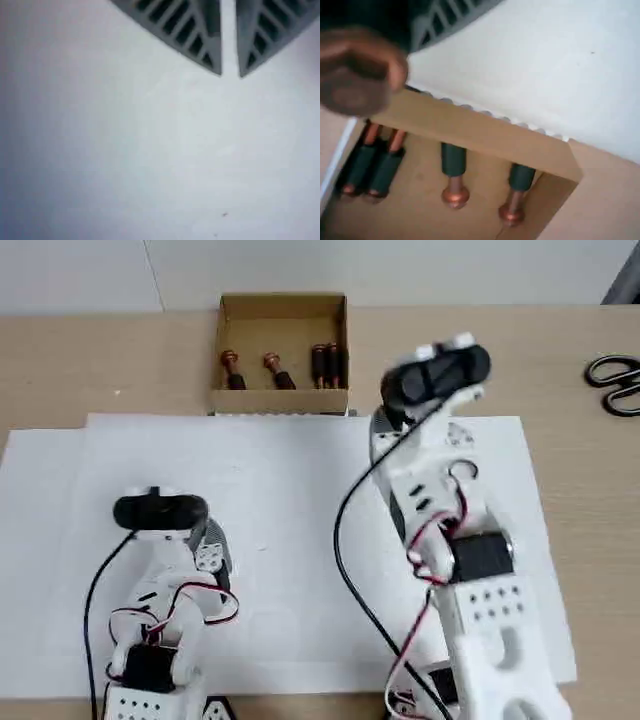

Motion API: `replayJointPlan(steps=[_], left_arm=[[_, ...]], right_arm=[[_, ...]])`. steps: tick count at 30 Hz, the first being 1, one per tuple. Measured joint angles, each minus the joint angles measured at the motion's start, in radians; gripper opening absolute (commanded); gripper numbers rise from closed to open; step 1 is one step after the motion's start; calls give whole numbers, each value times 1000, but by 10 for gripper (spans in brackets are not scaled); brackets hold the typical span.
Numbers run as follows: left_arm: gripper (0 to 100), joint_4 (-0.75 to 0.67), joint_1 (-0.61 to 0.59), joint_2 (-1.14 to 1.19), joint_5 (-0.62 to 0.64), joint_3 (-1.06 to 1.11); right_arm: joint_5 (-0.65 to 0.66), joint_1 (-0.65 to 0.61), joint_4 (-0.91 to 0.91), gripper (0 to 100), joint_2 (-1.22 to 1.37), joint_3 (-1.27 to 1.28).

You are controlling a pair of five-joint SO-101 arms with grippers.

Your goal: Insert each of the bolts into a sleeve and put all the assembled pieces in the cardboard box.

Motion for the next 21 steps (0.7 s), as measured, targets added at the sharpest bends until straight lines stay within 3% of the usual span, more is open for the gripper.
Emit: replayJointPlan(steps=[6,21], left_arm=[[7,-2,6,0,-126,0],[7,-2,6,0,-135,0]], right_arm=[[0,-51,0,4,68,-74],[0,-51,0,4,365,-420]])
